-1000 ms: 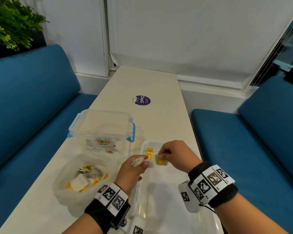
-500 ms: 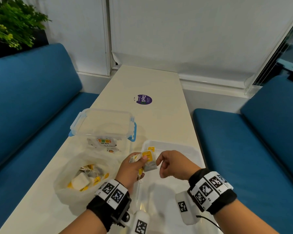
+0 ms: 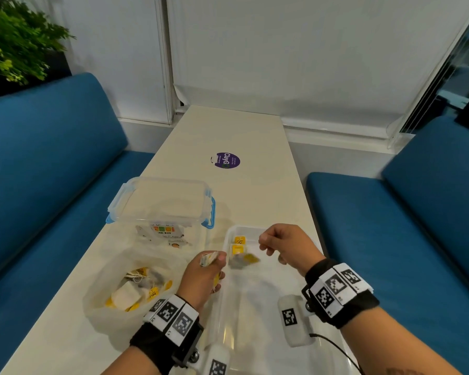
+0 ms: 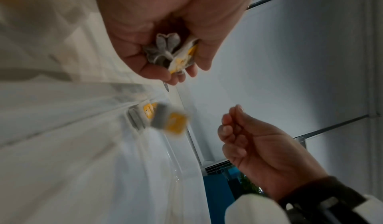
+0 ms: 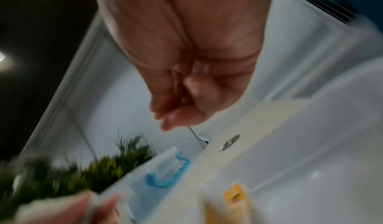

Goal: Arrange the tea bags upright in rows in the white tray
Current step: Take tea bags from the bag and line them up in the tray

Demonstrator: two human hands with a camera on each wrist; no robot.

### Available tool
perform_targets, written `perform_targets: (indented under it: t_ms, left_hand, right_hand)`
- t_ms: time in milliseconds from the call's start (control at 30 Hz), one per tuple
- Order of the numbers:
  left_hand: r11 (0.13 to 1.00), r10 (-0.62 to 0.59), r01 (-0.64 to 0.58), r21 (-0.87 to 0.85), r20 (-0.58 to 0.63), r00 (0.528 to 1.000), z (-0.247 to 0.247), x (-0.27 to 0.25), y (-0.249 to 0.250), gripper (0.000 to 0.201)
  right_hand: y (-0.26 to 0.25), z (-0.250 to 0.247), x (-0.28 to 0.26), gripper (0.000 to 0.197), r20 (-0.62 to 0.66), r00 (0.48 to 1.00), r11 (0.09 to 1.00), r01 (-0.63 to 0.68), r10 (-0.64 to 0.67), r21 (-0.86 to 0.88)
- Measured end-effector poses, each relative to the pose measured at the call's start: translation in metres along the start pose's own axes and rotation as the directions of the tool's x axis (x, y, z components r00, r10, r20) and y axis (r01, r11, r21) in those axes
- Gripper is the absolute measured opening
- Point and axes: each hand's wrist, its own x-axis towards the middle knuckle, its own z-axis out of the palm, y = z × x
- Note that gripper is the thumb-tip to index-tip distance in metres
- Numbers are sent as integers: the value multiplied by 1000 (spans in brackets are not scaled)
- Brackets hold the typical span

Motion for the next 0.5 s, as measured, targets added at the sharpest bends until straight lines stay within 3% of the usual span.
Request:
perform_targets:
  t_ms: [167,267,333,500]
  left_hand:
    - [999,-14,12,34,71,997,3,-3,-2,7]
    - [998,-30,27,49,69,997,3,-2,-3,5]
    - [998,-46,44,38,45,998,0,-1,-4,5]
    - [998,-54,55,27,-26,998,-7,3,-7,4]
  right_hand:
    - [14,9,19,22,34,997,927,-58,76,-370]
    - [23,12,29,18,81,983,724,-64,164,-687]
    - [22,16,28,30,134,970,608,-19,205,-793]
    - [21,53,22,44,342,924,452,237,168,-860]
